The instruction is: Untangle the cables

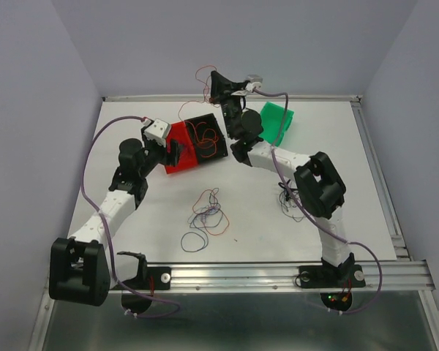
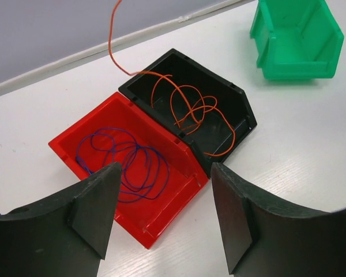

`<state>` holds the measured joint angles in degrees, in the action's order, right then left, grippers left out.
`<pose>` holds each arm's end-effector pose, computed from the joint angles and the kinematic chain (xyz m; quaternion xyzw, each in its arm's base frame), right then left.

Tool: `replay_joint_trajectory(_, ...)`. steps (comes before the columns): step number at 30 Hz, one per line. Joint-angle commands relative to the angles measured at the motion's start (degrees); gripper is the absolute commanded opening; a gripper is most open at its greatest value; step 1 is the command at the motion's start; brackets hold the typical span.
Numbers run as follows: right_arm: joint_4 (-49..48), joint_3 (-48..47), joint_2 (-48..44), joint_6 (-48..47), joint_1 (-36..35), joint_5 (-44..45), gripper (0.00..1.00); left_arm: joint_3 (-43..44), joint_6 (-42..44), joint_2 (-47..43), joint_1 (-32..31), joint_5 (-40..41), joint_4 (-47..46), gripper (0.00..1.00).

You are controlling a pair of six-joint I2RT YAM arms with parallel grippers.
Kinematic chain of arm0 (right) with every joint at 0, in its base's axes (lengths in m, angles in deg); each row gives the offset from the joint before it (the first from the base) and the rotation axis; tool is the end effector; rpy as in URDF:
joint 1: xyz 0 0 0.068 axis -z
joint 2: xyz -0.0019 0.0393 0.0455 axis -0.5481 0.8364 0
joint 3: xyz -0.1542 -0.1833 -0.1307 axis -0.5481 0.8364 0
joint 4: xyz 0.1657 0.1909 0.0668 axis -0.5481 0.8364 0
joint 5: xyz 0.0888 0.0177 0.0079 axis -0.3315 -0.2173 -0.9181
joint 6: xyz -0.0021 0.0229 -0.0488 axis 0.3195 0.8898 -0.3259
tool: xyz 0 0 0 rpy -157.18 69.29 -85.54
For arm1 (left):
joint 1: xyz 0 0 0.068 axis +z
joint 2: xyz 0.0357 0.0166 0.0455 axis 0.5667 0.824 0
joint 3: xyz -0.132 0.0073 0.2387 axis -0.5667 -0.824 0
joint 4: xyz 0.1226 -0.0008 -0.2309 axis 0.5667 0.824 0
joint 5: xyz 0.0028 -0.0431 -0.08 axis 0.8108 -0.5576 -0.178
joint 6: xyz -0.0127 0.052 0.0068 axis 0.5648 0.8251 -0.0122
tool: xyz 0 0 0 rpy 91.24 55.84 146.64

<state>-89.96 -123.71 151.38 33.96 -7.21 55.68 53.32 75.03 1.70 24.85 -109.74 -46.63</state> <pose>0.3800 0.3074 0.3517 0.0545 0.4513 0.3203 0.8311 0.2597 -0.0568 0.2879 0.2360 0.6787 -0.1321 0.6828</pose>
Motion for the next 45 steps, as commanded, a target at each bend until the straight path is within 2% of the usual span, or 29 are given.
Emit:
replay_joint_trajectory(1,-9.32,8.67,-5.77,-0.91,0.28,0.1,0.0,3.15,0.13,0.14,0.79,0.84,-1.71,0.74)
replay_joint_trajectory(5,-15.48,18.28,-8.24,-2.05,0.28,-0.42,0.01,3.51,-0.14,1.19,0.97,0.93,-1.71,0.74)
replay_joint_trajectory(12,-15.49,24.96,-8.25,-2.76,0.1,-1.4,0.01,5.52,-0.23,5.14,1.06,0.76,-2.06,0.74)
replay_joint_trajectory(18,-16.2,25.41,-4.91,-3.55,0.02,-2.09,0.0,10.97,-0.75,15.85,0.97,-2.67,0.04,0.71)
replay_joint_trajectory(26,-16.11,21.81,1.51,-2.41,0.19,-2.01,0.0,13.53,0.39,20.27,0.97,-7.59,1.54,0.7)
replay_joint_trajectory(28,-16.11,21.54,1.95,-2.5,0.19,-2.27,0.0,14.14,0.65,21.06,0.97,-9.25,1.63,0.63)
replay_joint_trajectory(29,-16.11,21.63,1.95,-2.5,0.19,-2.36,0.01,14.49,0.65,21.5,0.97,-9.69,1.63,0.56)
replay_joint_trajectory(31,-16.2,21.81,1.86,-2.32,0.19,-2.71,0.01,16.15,0.65,23.34,0.88,-9.7,2.68,0.47)
replay_joint_trajectory(32,-16.2,21.89,1.69,-2.32,0.19,-2.71,0.0,16.86,0.48,24.22,0.88,-9.18,3.21,0.39)
replay_joint_trajectory(34,-16.2,21.81,1.6,-2.23,0.19,-2.54,0.01,18.79,0.39,26.41,0.88,-7.69,4.78,0.34)
replay_joint_trajectory(36,-16.28,21.54,1.86,-2.23,0.19,-2.62,0.0,19.85,0.56,28.18,0.97,-6.72,5.93,0.35)
replay_joint_trajectory(40,-16.2,20.93,2.39,-2.06,0.28,-2.89,0.01,20.38,0.83,28.88,0.97,-4.78,7.34,0.45)
replay_joint_trajectory(45,-16.37,20.75,3.09,-1.97,0.28,-2.45,0.0,20.73,1.18,29.32,0.97,-5.91,9.44,0.48)
